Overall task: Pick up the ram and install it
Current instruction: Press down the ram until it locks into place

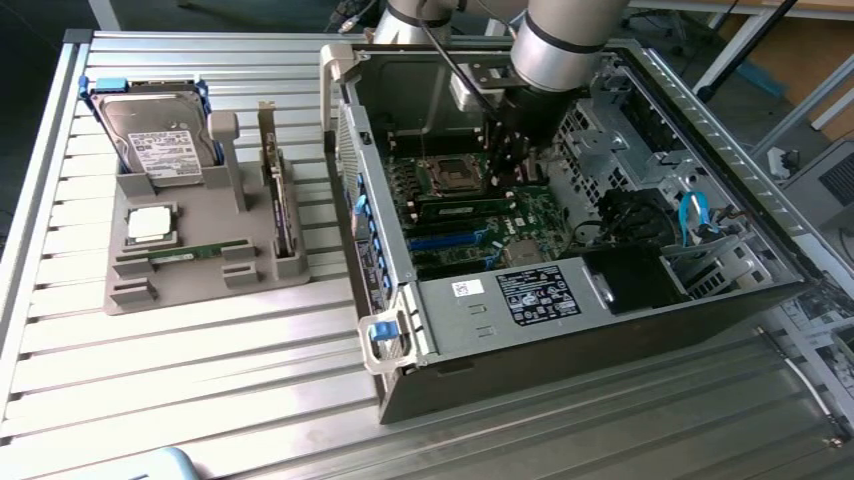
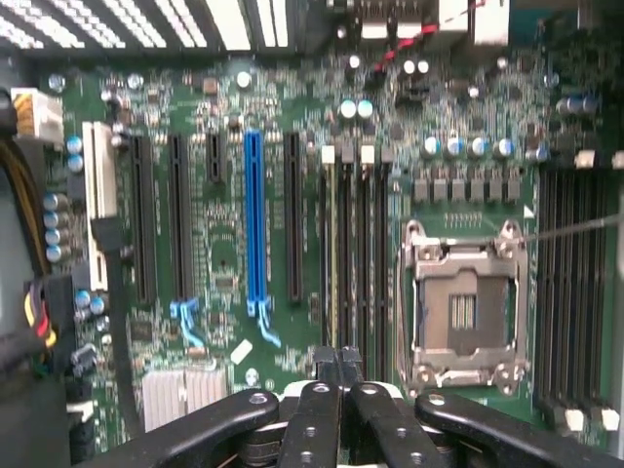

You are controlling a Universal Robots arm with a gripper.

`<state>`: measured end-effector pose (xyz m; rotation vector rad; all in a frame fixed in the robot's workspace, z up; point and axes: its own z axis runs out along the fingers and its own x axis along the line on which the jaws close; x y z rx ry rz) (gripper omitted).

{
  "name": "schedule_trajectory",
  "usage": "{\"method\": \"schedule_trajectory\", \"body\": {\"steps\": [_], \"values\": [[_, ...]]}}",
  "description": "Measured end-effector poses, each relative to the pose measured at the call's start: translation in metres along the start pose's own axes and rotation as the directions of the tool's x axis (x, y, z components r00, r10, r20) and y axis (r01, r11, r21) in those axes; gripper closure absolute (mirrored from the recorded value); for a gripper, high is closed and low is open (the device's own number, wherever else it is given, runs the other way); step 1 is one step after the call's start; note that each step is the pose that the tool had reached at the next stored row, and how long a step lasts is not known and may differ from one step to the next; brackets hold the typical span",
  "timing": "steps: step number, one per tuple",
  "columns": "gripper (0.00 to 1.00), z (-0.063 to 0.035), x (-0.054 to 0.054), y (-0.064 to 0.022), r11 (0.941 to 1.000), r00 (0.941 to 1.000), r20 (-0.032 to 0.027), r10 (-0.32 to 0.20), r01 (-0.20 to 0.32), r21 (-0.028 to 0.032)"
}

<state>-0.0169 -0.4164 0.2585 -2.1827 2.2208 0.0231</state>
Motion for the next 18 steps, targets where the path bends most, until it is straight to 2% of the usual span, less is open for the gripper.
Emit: {"method": "schedule_trajectory", "body": {"steps": [12,18], "values": [[0.89,-0.0002,0.001,0.0351,1.0000,1.0000,0.0000,0.000,0.000,0.0000],[0.89,-0.0003,0.001,0.0476,1.0000,1.0000,0.0001,0.000,0.000,0.0000]]}}
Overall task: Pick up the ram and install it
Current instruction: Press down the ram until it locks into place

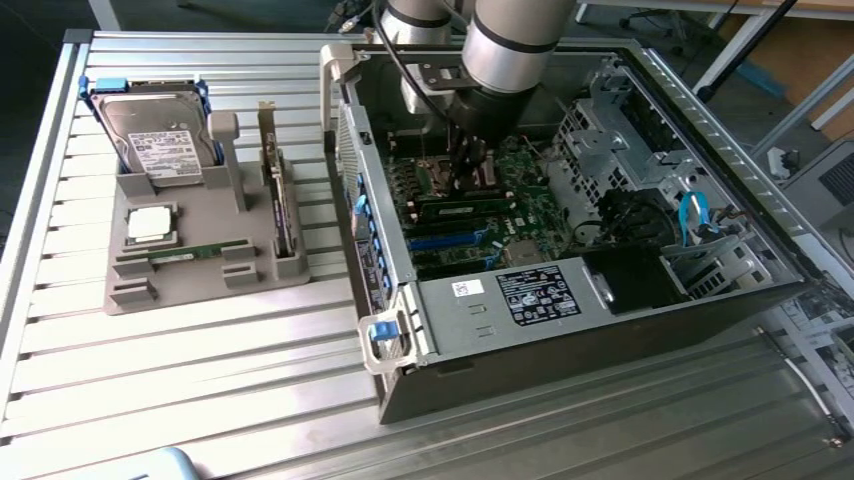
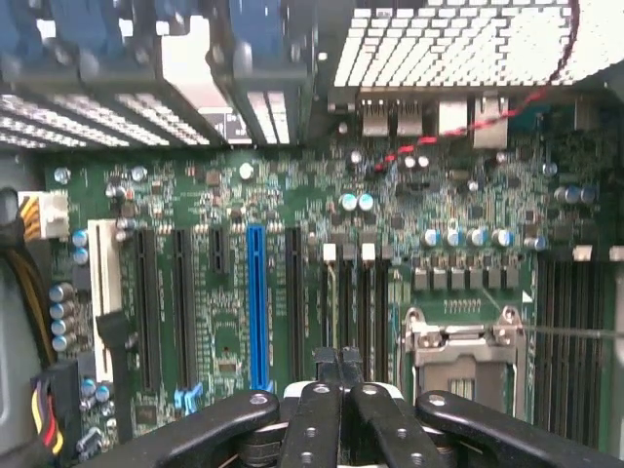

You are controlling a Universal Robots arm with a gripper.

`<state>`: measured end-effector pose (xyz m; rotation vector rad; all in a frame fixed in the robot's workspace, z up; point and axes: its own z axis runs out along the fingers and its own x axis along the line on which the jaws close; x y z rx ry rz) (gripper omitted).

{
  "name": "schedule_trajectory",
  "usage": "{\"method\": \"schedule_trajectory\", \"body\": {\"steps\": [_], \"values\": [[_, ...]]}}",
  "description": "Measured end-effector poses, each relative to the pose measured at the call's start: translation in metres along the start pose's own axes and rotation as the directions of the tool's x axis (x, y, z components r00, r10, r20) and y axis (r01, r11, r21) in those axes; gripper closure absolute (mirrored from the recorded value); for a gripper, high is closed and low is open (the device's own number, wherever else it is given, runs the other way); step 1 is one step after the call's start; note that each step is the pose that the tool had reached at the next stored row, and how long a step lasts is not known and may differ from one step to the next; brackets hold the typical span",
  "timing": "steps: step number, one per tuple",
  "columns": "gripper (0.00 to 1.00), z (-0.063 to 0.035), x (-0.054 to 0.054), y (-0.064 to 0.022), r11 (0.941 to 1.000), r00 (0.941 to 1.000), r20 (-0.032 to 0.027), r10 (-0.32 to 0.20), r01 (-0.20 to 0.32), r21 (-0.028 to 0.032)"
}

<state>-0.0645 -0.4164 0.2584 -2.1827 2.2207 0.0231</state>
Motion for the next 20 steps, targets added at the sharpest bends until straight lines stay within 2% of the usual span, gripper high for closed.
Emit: {"method": "schedule_trajectory", "body": {"steps": [20], "values": [[0.89,0.0003,-0.0018,0.0032,1.0000,1.0000,0.0000,0.000,0.000,0.0000]]}}
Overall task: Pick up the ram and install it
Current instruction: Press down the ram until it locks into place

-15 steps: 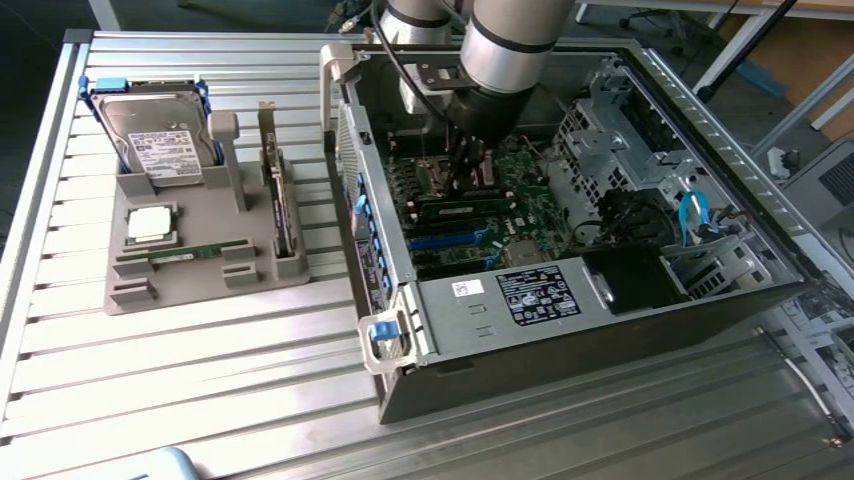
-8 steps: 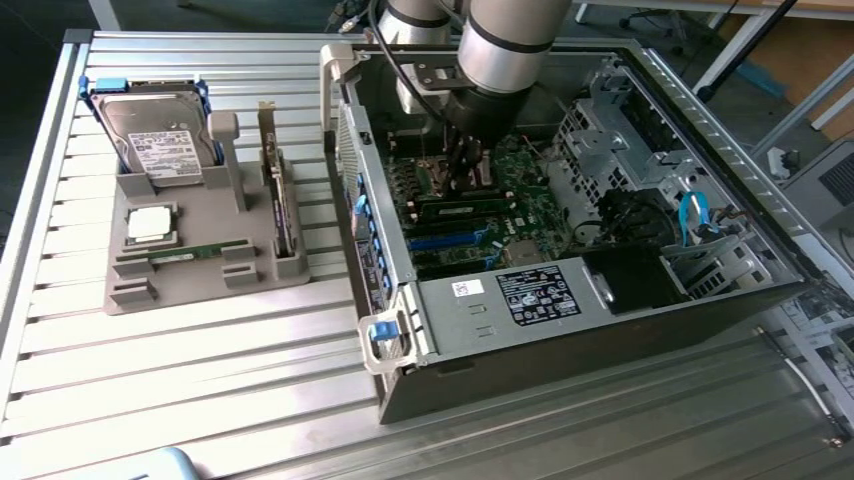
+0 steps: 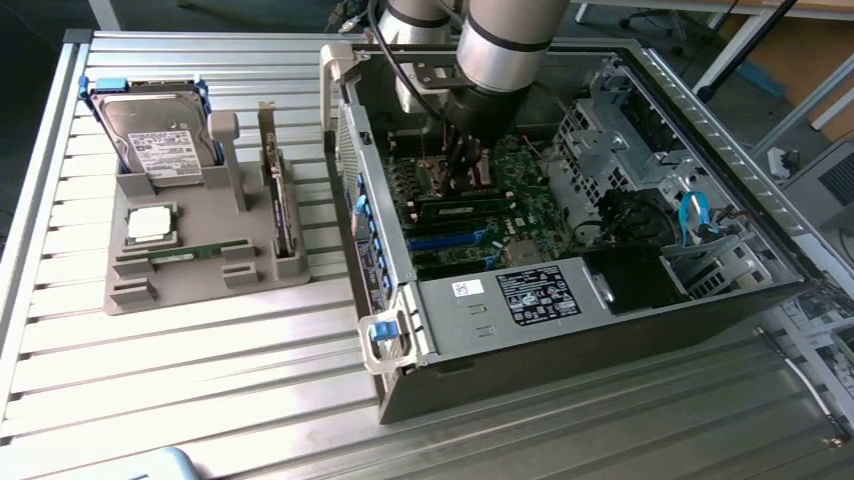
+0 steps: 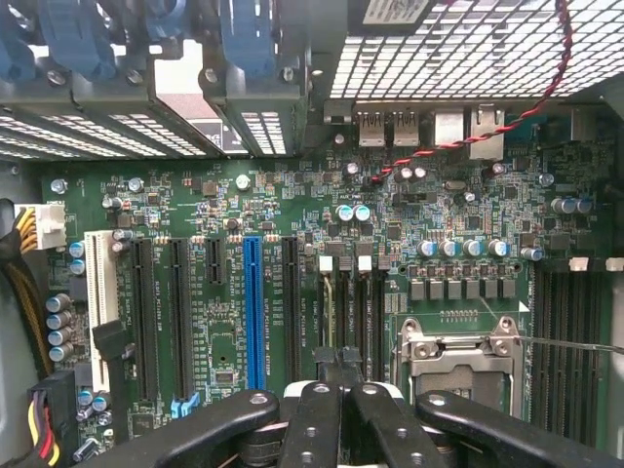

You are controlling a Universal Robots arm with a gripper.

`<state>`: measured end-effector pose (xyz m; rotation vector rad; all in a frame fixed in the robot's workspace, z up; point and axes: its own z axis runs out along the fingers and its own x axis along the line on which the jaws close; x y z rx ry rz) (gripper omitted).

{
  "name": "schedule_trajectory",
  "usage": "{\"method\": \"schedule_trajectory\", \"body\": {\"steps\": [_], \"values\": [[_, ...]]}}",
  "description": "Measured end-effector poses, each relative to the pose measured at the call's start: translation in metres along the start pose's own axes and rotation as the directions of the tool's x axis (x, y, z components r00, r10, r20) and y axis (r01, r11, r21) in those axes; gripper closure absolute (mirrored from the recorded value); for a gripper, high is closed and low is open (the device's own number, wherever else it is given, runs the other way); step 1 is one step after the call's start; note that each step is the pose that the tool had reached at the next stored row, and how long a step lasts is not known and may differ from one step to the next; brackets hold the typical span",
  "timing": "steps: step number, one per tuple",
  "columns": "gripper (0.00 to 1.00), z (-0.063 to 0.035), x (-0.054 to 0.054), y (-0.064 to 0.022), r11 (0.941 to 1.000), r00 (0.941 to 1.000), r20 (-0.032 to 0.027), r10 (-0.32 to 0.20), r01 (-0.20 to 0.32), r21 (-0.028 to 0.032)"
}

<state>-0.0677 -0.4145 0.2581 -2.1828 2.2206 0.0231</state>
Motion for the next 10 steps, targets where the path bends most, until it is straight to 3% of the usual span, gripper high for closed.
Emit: {"method": "schedule_trajectory", "body": {"steps": [10], "values": [[0.89,0.0087,0.0002,0.0001,1.0000,1.0000,0.0000,0.000,0.000,0.0000]]}}
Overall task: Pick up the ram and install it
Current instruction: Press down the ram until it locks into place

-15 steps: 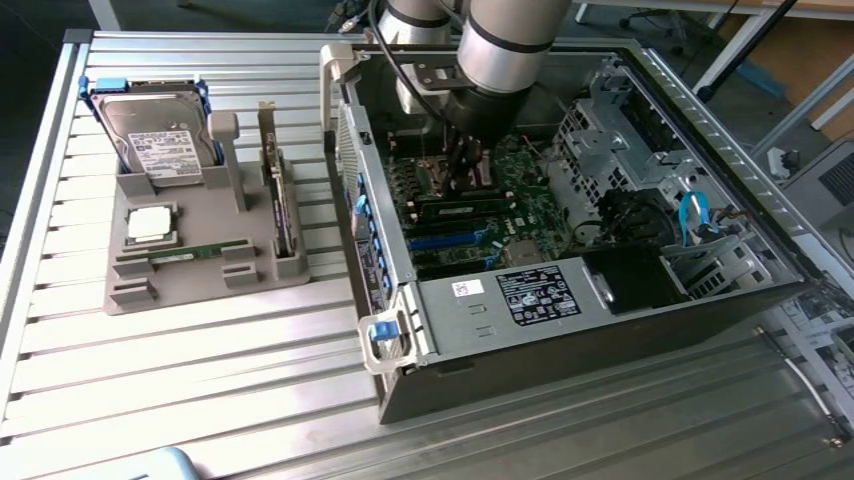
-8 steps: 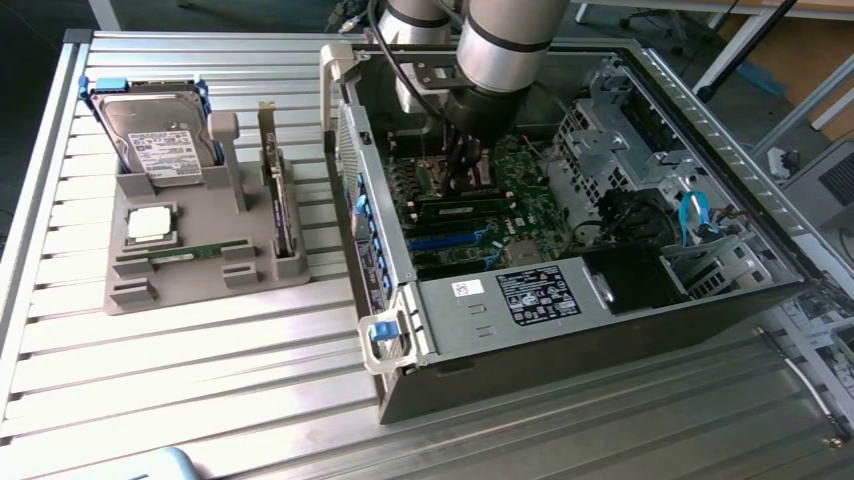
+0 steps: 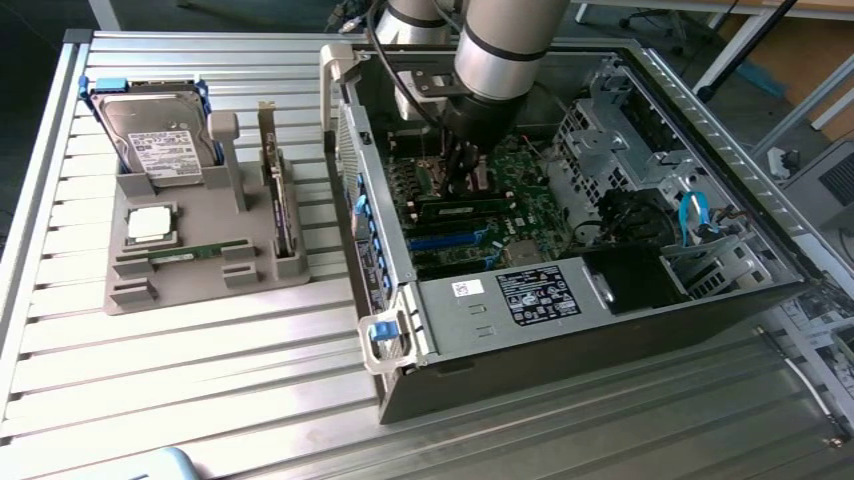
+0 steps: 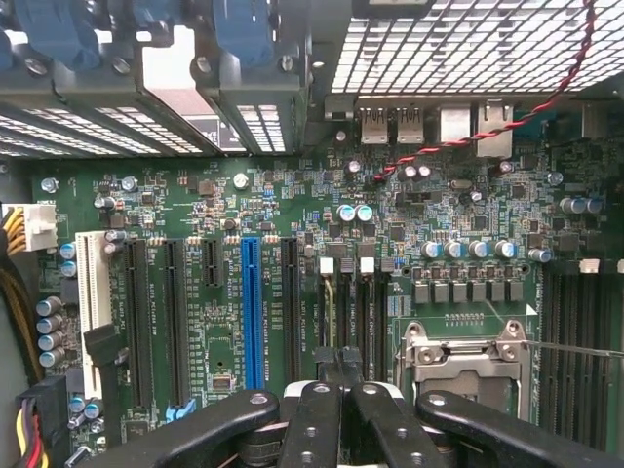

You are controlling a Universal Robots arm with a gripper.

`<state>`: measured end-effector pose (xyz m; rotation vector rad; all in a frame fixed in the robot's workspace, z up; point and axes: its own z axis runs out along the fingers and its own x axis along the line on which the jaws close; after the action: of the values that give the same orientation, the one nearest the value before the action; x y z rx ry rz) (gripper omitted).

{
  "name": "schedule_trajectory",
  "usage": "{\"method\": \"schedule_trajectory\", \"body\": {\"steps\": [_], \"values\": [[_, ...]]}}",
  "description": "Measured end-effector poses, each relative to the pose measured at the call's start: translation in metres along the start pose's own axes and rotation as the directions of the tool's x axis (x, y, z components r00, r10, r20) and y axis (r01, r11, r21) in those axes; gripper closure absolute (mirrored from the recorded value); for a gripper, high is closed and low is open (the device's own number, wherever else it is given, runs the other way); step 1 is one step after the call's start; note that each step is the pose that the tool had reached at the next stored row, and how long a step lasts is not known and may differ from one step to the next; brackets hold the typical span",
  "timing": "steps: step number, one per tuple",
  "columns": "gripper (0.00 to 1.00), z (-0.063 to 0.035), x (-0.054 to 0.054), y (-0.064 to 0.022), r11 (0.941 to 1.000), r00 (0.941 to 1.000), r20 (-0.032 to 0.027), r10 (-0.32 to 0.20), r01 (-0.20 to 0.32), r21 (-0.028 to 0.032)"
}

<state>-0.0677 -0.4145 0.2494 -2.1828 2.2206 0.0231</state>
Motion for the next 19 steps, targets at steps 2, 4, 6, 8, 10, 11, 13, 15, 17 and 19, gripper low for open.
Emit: {"method": "schedule_trajectory", "body": {"steps": [2,4,6,8,10,11,13,15,17,19], "values": [[0.89,0.0000,0.0000,0.0000,1.0000,1.0000,-0.0002,0.000,0.000,-0.0001],[0.89,0.0002,0.0000,0.0000,1.0000,1.0000,-0.0001,0.000,0.000,0.0000],[0.89,0.0012,0.0000,0.0000,1.0000,1.0000,0.0003,0.000,0.000,0.0001],[0.89,0.0030,0.0001,0.0000,1.0000,1.0000,0.0000,0.000,0.000,0.0000],[0.89,0.0042,0.0001,0.0000,1.0000,1.0000,-0.0001,0.000,0.000,0.0000],[0.89,0.0050,0.0001,0.0000,1.0000,1.0000,0.0000,0.000,0.000,0.0000],[0.89,0.0062,0.0002,0.0001,1.0000,1.0000,0.0000,0.000,0.000,0.0000],[0.89,0.0063,0.0002,0.0001,1.0000,1.0000,-0.0001,0.000,0.000,-0.0001],[0.89,0.0064,0.0002,0.0001,1.0000,1.0000,-0.0001,0.000,0.000,0.0000],[0.89,0.0074,0.0002,0.0000,1.0000,1.0000,0.0002,0.000,0.000,0.0001]]}}
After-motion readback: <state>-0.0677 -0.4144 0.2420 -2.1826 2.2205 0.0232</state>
